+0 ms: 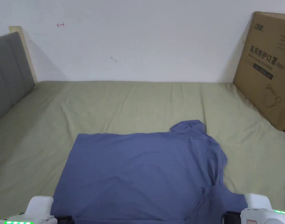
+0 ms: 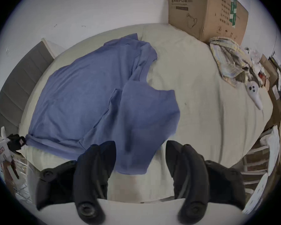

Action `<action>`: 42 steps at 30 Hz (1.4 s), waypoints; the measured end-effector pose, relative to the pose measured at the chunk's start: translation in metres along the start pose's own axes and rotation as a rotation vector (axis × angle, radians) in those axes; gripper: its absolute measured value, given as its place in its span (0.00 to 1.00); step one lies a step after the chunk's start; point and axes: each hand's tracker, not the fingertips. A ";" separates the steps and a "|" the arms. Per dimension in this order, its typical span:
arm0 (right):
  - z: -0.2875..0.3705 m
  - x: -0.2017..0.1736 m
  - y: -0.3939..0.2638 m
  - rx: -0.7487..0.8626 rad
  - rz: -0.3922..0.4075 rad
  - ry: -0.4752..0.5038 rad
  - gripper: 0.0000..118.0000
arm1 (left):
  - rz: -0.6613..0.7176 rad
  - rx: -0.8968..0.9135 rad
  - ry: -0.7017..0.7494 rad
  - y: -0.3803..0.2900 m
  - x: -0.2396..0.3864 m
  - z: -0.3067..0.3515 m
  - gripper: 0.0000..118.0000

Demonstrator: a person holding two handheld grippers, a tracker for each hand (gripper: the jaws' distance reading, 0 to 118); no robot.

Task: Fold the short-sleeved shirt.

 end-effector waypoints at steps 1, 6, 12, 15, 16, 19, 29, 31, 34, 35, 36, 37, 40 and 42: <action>0.006 0.000 0.000 0.014 0.005 -0.001 0.58 | 0.010 0.020 -0.014 0.000 0.000 0.007 0.90; 0.033 0.004 -0.001 0.068 -0.005 0.051 0.56 | 0.059 0.063 -0.082 -0.001 -0.004 0.045 0.89; 0.030 0.005 -0.021 0.041 -0.013 0.075 0.00 | -0.002 0.051 -0.119 -0.023 0.012 0.062 0.00; 0.021 0.004 -0.032 0.000 -0.010 0.066 0.00 | -0.004 0.031 -0.137 -0.031 0.015 0.058 0.00; 0.020 0.005 -0.034 -0.014 -0.009 0.064 0.00 | -0.002 0.025 -0.131 -0.034 0.016 0.058 0.04; 0.015 0.009 -0.038 -0.032 -0.039 0.080 0.00 | 0.019 -0.025 -0.105 -0.032 0.011 0.048 0.80; 0.010 0.014 -0.032 -0.052 -0.060 0.071 0.00 | 0.187 -0.045 -0.124 -0.001 -0.020 -0.008 0.85; 0.007 0.015 -0.034 -0.062 -0.061 0.073 0.00 | 0.209 -0.072 -0.137 0.003 -0.023 -0.019 0.82; 0.002 0.017 -0.035 -0.081 -0.056 0.062 0.00 | 0.204 -0.089 -0.165 0.001 -0.019 -0.031 0.21; 0.001 0.017 -0.035 -0.088 -0.057 0.060 0.00 | 0.197 -0.103 -0.154 0.000 -0.017 -0.031 0.13; 0.002 0.018 -0.035 -0.091 -0.060 0.059 0.00 | 0.211 -0.074 -0.182 -0.001 -0.015 -0.027 0.12; 0.002 0.018 -0.035 -0.090 -0.062 0.058 0.00 | 0.218 -0.076 -0.176 -0.001 -0.013 -0.023 0.11; 0.005 0.018 -0.032 -0.083 -0.065 0.068 0.00 | 0.168 -0.065 -0.155 0.002 -0.008 -0.015 0.11; 0.007 0.017 -0.027 -0.053 -0.055 0.070 0.09 | 0.163 -0.068 -0.151 0.002 -0.006 -0.011 0.11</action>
